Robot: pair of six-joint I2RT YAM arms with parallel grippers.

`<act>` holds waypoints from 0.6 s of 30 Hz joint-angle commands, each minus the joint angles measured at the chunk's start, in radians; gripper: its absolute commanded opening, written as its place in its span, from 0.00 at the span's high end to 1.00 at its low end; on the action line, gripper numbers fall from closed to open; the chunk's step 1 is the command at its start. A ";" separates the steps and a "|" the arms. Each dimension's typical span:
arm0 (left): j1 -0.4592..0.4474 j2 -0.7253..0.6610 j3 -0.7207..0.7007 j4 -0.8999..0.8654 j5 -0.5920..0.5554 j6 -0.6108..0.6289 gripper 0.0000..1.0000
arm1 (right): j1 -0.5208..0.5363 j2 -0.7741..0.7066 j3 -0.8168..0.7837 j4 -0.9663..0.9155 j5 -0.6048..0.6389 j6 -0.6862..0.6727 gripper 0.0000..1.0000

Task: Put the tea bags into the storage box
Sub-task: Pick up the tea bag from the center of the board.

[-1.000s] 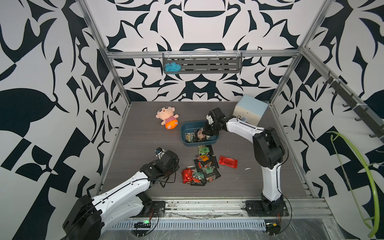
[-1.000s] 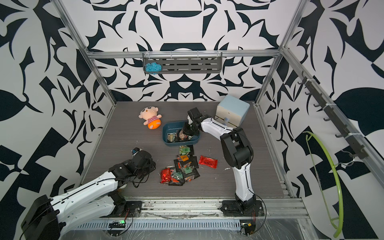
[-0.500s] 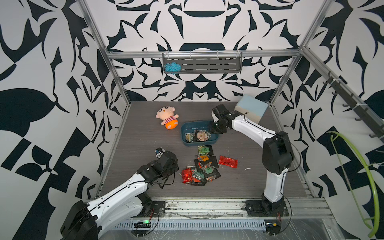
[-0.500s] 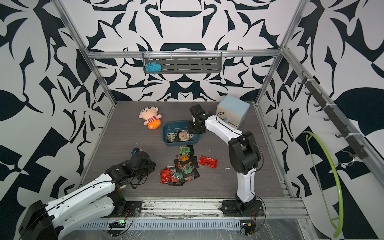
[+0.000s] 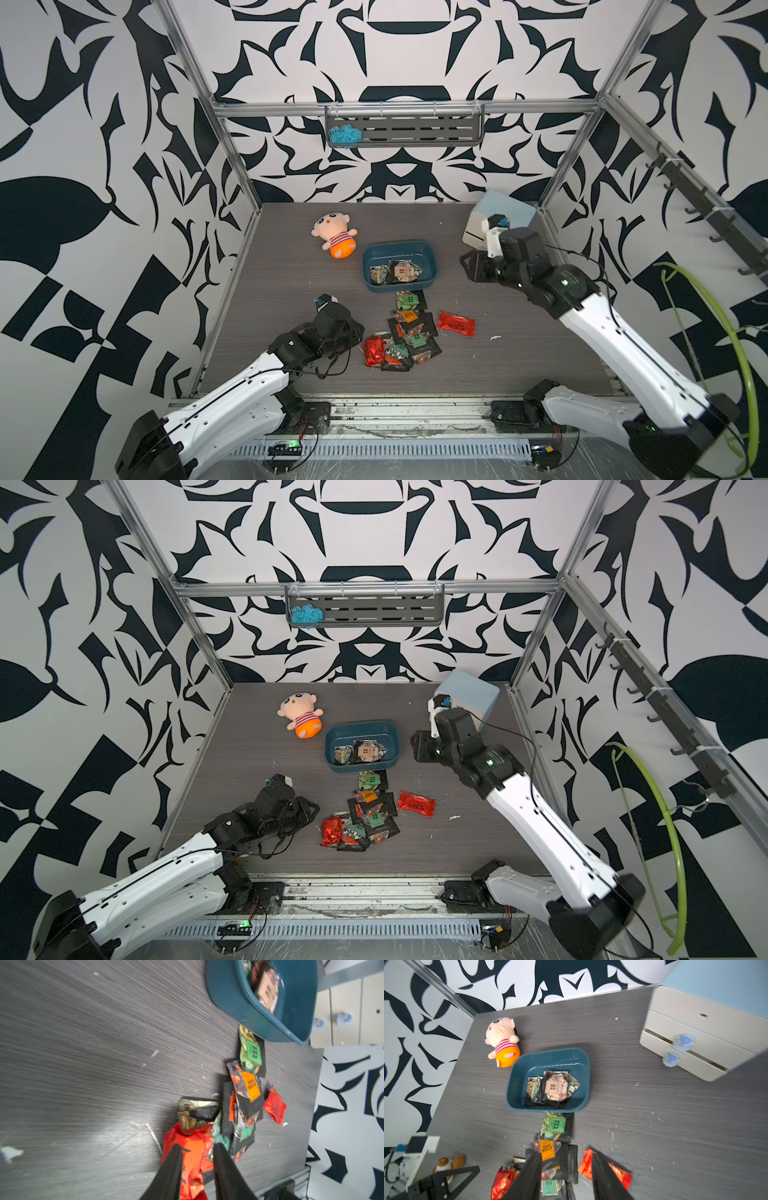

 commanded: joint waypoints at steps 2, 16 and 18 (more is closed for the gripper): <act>-0.062 0.058 0.052 0.059 -0.007 -0.012 0.69 | -0.004 -0.155 -0.178 0.082 0.004 0.155 0.53; -0.323 0.425 0.219 0.184 -0.091 -0.066 0.78 | 0.061 -0.035 -0.477 0.136 -0.232 0.244 0.53; -0.343 0.498 0.239 0.213 -0.086 -0.081 0.80 | 0.107 0.013 -0.474 0.128 -0.201 0.247 0.53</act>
